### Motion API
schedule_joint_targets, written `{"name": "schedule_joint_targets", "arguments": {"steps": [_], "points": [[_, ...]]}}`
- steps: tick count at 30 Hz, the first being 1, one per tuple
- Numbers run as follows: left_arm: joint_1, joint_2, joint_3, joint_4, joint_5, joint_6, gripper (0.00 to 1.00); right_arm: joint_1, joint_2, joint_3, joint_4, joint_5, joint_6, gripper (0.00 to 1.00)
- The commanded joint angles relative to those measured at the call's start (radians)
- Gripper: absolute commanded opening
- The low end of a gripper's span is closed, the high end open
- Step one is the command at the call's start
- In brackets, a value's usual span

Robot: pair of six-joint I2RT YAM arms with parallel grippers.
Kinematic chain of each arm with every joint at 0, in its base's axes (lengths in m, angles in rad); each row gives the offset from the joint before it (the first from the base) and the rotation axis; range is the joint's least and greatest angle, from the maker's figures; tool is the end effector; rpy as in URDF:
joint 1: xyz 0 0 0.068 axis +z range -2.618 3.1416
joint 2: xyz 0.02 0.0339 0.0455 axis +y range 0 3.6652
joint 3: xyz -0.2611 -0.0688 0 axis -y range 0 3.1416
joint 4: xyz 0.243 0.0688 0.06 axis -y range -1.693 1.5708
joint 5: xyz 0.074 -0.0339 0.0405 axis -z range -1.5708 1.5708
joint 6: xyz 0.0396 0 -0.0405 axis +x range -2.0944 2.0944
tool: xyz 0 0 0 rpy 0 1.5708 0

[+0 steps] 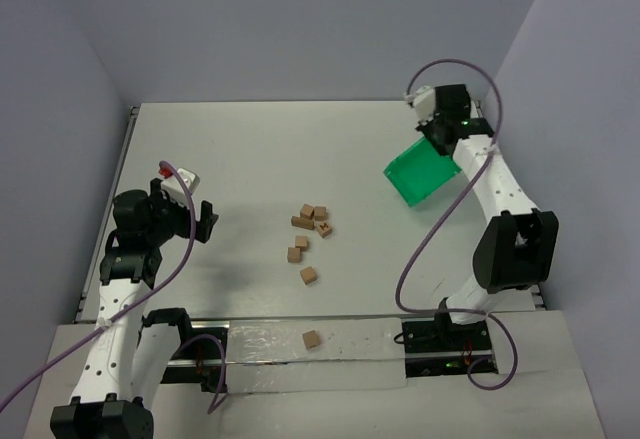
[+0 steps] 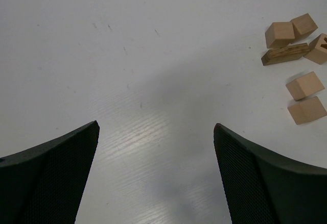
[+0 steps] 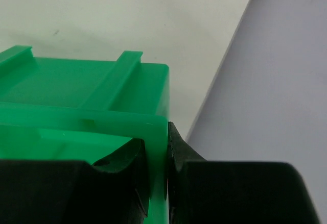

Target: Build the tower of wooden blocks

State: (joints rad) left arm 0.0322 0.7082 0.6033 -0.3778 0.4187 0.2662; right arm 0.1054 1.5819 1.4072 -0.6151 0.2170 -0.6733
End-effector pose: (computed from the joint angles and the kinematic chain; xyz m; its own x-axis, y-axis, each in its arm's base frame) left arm 0.1677 -0.0107 0.2664 -0.3606 0.2289 -0.9042 0.4409 0.8961 0.0509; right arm 0.3509 0.0285 0.3114 -0.5821 -0.6739 -0.4550 -0.4029 0.7251 -0.5585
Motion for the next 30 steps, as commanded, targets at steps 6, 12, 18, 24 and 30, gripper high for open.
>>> {"name": "schedule_joint_targets", "arguments": {"steps": [6,12,18,24,30], "points": [[0.002,-0.006,0.023,0.001,0.055,0.02,0.99,-0.412,0.219,0.193,-0.255,-0.367,0.223,0.0],[0.002,-0.001,0.026,0.002,0.061,0.019,0.99,-0.547,0.349,0.266,-0.278,-0.414,0.227,0.0],[0.002,-0.003,0.024,-0.003,0.061,0.025,0.99,-0.553,0.418,0.28,-0.254,-0.404,0.23,0.03],[0.002,-0.011,0.026,-0.035,0.132,0.076,0.99,-0.557,0.473,0.316,-0.247,-0.357,0.218,0.34],[-0.003,0.023,0.071,-0.149,0.199,0.239,0.99,-0.559,0.461,0.312,-0.249,-0.324,0.203,0.71]]}}
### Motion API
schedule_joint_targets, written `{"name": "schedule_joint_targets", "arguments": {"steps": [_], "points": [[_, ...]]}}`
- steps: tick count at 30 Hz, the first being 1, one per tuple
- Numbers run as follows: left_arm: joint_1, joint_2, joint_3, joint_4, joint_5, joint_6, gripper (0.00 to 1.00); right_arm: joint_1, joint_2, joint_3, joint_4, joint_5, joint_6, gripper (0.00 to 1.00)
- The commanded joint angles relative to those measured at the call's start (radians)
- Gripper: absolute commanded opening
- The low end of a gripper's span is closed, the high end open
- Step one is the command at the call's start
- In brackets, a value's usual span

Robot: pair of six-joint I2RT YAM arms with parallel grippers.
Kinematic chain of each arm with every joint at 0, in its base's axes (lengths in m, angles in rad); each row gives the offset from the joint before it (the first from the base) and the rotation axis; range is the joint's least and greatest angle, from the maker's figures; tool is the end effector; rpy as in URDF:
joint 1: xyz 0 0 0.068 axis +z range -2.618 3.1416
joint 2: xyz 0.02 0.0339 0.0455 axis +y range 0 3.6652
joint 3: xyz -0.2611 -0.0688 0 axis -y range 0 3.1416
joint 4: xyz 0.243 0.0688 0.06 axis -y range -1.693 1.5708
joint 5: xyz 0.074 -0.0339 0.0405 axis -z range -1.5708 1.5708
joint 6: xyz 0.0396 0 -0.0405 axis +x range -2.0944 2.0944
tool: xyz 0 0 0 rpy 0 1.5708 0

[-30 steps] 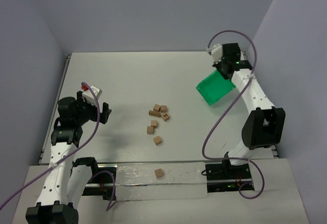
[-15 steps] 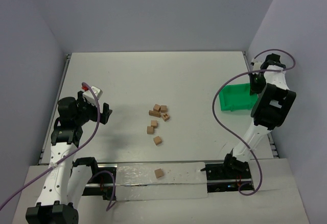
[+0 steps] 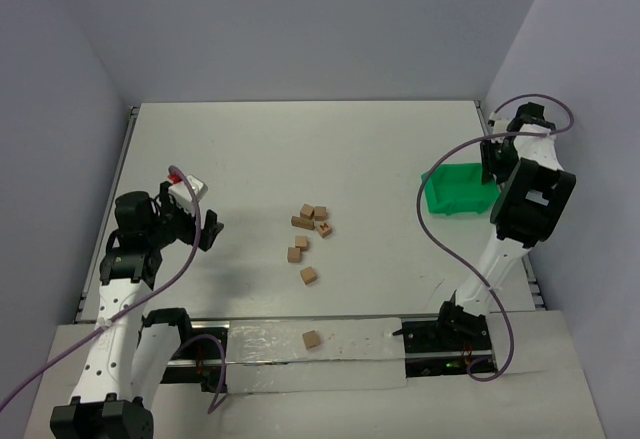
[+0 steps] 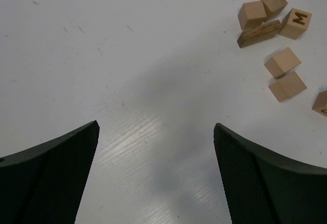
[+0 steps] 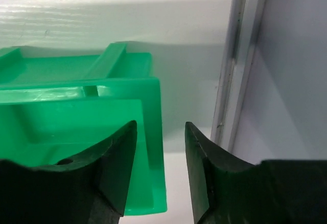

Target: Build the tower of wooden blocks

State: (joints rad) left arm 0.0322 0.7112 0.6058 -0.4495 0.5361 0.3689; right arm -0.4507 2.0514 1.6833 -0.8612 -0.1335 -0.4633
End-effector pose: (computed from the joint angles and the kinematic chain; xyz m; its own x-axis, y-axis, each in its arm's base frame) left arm 0.1626 -0.0150 0.2611 -0.3447 0.2991 -0.8898 0.5688 0.8206 0.0555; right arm 0.3866 -0.1812 0.2069 -0.9338 -0.0402 -0.3556 -0.0287 0.9989 -0.0375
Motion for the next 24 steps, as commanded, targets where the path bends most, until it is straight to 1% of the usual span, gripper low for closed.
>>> {"name": "schedule_joint_targets", "arguments": {"steps": [1,2,3,4,6,9,12,13,14,15,16,17,18,21,24], "points": [[-0.004,0.029,0.078,-0.094,0.082,0.163,0.98,-0.003,-0.019,0.032,-0.004,0.027,-0.009,0.77],[-0.005,0.041,0.09,-0.113,0.081,0.177,0.98,-0.002,-0.032,0.026,-0.004,0.024,-0.012,0.84],[-0.007,0.053,0.103,-0.127,0.082,0.194,0.98,-0.002,-0.045,0.021,-0.006,0.021,-0.015,0.88],[-0.009,0.068,0.116,-0.136,0.084,0.214,0.98,-0.002,-0.058,0.019,-0.009,0.017,-0.016,0.89],[-0.014,0.092,0.136,-0.162,0.094,0.237,0.97,0.001,-0.099,0.024,-0.024,-0.007,-0.02,0.99],[-0.041,0.129,0.167,-0.183,0.122,0.268,0.94,0.011,-0.146,0.035,-0.059,-0.036,-0.028,1.0],[-0.137,0.161,0.191,-0.211,0.138,0.301,0.91,0.046,-0.226,0.039,-0.084,-0.071,-0.034,1.0],[-0.146,0.167,0.195,-0.222,0.138,0.313,0.9,0.049,-0.248,0.039,-0.094,-0.074,-0.035,1.0],[-0.2,0.172,0.195,-0.229,0.133,0.322,0.89,0.067,-0.265,0.038,-0.102,-0.082,-0.039,1.0],[-0.28,0.174,0.192,-0.229,0.116,0.323,0.89,0.089,-0.296,0.033,-0.112,-0.086,-0.039,1.0],[-0.308,0.175,0.188,-0.228,0.11,0.323,0.89,0.096,-0.32,0.03,-0.118,-0.09,-0.038,1.0],[-0.39,0.177,0.184,-0.226,0.095,0.321,0.89,0.11,-0.348,0.019,-0.126,-0.102,-0.035,1.0],[-0.444,0.181,0.18,-0.23,0.085,0.323,0.89,0.124,-0.362,0.012,-0.135,-0.115,-0.032,1.0],[-0.5,0.211,0.194,-0.283,0.165,0.385,0.88,0.153,-0.43,-0.031,-0.146,-0.152,-0.024,1.0],[-0.616,0.257,0.21,-0.335,0.186,0.448,0.88,0.181,-0.527,-0.13,-0.135,-0.188,-0.016,1.0]]}}
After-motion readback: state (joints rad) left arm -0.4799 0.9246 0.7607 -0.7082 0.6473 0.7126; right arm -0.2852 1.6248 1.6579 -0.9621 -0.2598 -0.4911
